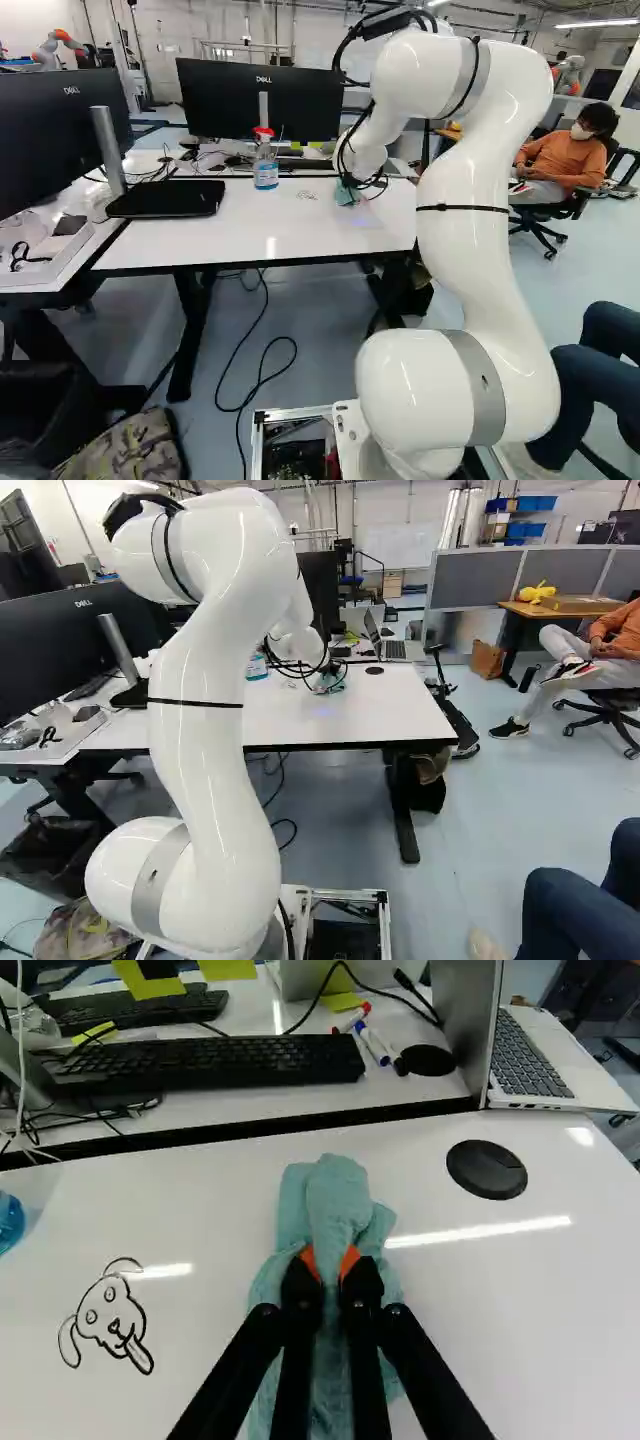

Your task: Clean the table with the green towel

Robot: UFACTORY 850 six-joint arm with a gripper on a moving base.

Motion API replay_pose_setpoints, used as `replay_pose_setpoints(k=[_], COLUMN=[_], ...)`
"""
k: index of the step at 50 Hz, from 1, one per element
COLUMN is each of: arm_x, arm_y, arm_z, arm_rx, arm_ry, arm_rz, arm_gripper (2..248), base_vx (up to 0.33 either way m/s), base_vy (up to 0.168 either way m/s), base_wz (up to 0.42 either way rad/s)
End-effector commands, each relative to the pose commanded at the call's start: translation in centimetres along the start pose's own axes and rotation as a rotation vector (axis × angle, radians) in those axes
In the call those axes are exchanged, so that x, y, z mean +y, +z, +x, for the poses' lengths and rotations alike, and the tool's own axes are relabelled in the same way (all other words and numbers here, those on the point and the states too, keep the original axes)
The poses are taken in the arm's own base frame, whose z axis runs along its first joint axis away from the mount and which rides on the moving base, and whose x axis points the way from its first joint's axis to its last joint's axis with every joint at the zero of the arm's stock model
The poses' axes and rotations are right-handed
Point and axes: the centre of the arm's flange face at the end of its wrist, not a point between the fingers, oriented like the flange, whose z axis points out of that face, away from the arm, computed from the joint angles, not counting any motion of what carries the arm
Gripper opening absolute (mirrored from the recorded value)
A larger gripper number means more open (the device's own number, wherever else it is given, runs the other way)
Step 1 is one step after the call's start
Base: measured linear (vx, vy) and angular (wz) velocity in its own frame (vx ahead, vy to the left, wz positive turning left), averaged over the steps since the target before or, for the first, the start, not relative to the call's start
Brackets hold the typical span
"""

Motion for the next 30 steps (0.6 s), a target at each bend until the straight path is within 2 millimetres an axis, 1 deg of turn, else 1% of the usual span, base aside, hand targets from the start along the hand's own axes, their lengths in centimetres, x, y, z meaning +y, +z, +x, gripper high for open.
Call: replay_pose_setpoints(k=[16, 30], arm_x=[0.00, 0.00], arm_y=[0.00, 0.00], arm_z=[-0.18, -0.02], arm_rx=[-0.020, -0.002], arm_ry=[0.000, 0.000], arm_rz=[0.000, 0.000], arm_gripper=[37, 37], base_vx=[0.000, 0.000], base_vy=[0.000, 0.000], base_wz=[0.000, 0.000])
